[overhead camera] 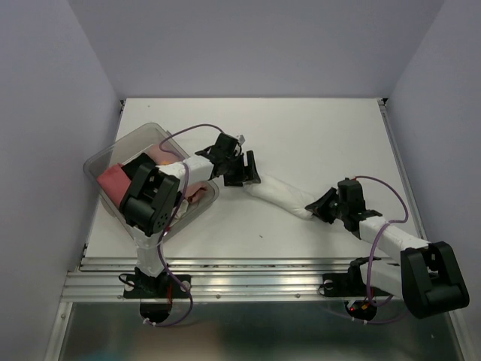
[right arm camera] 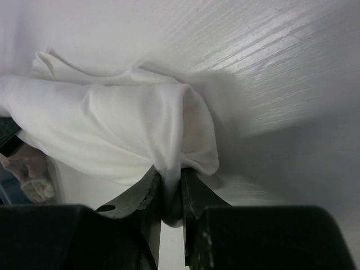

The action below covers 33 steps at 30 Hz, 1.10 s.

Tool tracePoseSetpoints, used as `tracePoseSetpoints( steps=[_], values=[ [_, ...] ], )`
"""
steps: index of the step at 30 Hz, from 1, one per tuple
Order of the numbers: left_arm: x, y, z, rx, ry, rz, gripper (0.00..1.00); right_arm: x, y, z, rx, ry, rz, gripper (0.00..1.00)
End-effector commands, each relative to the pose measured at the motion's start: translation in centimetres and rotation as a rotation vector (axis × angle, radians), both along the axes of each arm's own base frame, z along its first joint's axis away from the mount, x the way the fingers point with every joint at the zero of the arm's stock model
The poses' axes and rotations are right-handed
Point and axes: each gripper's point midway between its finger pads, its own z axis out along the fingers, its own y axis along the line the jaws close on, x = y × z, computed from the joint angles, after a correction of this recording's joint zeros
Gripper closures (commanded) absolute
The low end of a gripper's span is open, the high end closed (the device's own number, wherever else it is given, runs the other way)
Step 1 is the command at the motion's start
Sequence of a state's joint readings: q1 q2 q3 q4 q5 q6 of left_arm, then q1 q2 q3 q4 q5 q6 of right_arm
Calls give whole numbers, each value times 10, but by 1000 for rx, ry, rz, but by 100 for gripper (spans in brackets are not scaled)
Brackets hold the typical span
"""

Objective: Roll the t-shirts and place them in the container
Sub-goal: Pick up the T-shirt from the center of the board.

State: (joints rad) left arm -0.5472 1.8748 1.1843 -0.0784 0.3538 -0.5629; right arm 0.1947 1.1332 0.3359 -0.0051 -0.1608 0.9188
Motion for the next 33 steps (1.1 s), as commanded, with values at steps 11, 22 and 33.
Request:
tracePoseSetpoints(
  steps=[11, 22, 33],
  values=[
    [-22, -13, -27, -45, 87, -48, 30, -31, -30, -38, -146, 159, -43, 99],
    [-24, -30, -16, -117, 84, -97, 72, -30, -29, -37, -143, 156, -41, 99],
    [-3, -29, 31, -80, -15, -103, 100, -20, -26, -11, -142, 108, -11, 99]
  ],
)
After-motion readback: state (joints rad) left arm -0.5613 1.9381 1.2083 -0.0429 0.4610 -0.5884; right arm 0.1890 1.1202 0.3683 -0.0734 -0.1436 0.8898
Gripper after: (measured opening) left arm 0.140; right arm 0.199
